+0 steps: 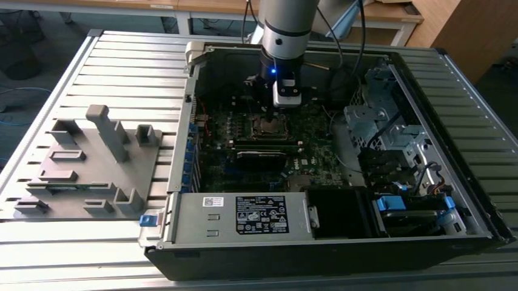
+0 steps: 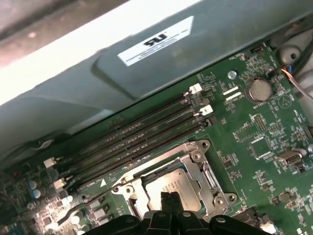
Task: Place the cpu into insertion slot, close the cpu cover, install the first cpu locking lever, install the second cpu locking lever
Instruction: 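Close the cpu cover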
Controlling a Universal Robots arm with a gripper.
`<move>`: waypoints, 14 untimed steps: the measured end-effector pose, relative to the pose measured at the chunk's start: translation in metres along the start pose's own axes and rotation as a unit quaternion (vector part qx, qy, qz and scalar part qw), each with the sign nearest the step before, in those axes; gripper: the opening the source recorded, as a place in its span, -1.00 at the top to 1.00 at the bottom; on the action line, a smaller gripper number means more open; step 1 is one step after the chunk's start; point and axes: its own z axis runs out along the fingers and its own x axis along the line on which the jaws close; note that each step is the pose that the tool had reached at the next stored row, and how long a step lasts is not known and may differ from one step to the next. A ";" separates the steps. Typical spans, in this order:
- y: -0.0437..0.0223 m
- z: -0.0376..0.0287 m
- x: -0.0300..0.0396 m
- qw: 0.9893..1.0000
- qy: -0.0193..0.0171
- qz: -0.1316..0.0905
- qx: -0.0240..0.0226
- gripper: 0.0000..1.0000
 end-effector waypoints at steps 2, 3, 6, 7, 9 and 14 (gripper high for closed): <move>0.0000 0.0002 -0.0001 1.000 0.000 -0.014 0.000 0.80; 0.0001 0.0004 -0.0001 1.000 0.000 -0.021 0.000 0.80; 0.0001 0.0007 -0.0002 0.999 0.000 -0.041 0.001 0.80; 0.0001 0.0008 -0.0002 0.999 0.000 -0.048 0.001 0.80; 0.0001 0.0011 -0.0003 0.998 0.000 -0.061 0.001 0.80; 0.0003 0.0020 -0.0006 0.995 0.000 -0.095 0.002 0.80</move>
